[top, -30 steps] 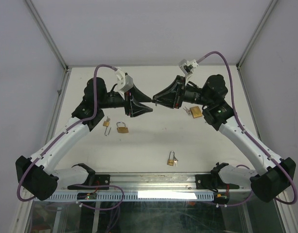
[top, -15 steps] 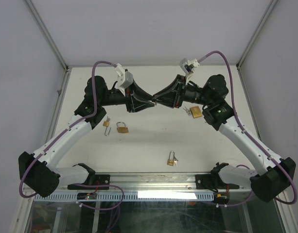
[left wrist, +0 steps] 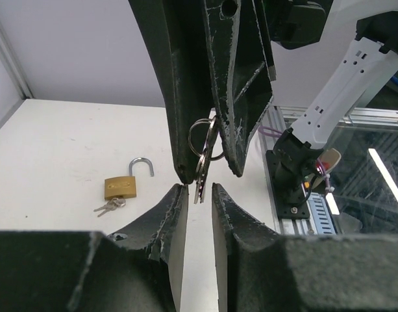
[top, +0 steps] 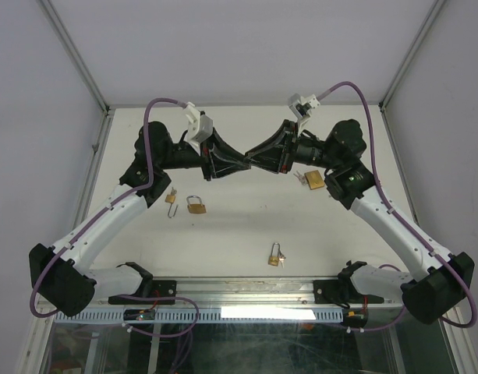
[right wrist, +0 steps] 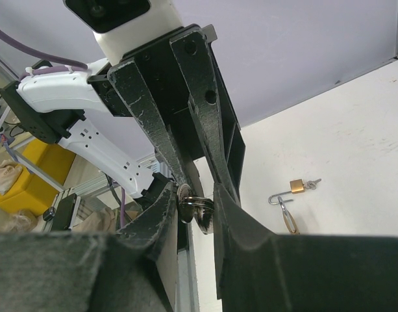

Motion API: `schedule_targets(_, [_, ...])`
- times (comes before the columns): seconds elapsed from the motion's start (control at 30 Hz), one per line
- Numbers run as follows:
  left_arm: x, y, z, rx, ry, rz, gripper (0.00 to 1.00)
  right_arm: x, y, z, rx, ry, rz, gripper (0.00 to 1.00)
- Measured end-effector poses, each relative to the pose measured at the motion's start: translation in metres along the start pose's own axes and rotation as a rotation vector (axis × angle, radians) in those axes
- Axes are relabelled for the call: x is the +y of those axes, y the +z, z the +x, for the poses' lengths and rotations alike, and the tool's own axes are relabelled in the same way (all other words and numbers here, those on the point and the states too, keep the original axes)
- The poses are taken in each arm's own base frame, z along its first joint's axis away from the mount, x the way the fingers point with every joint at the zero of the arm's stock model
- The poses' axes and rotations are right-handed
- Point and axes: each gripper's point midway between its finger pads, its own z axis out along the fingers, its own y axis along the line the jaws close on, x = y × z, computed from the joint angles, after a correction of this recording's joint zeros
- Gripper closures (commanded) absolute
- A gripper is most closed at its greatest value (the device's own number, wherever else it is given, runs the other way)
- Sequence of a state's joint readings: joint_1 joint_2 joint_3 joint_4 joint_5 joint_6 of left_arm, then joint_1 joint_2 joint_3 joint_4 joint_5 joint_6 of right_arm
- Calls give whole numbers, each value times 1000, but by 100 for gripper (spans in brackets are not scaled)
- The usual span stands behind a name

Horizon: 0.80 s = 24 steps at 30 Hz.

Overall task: Unlock with the key
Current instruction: Pick up the key from the center of the board.

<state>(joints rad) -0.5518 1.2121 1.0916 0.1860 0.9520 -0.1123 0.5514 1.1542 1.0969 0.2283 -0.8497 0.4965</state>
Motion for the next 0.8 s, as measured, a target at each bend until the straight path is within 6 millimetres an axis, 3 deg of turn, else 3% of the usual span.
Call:
schedule_targets(0.13, [-2,1,0,0,1,6,77,0,0,0,1,1,1,100])
schedule_targets(0.3, [-2,1,-1,-1,3,6,99,0,0,0,1,0,1,100])
schedule_targets(0.8, [-1,-2,1,53,-19,-13,100,-6,-2,8,33,-20,18,100])
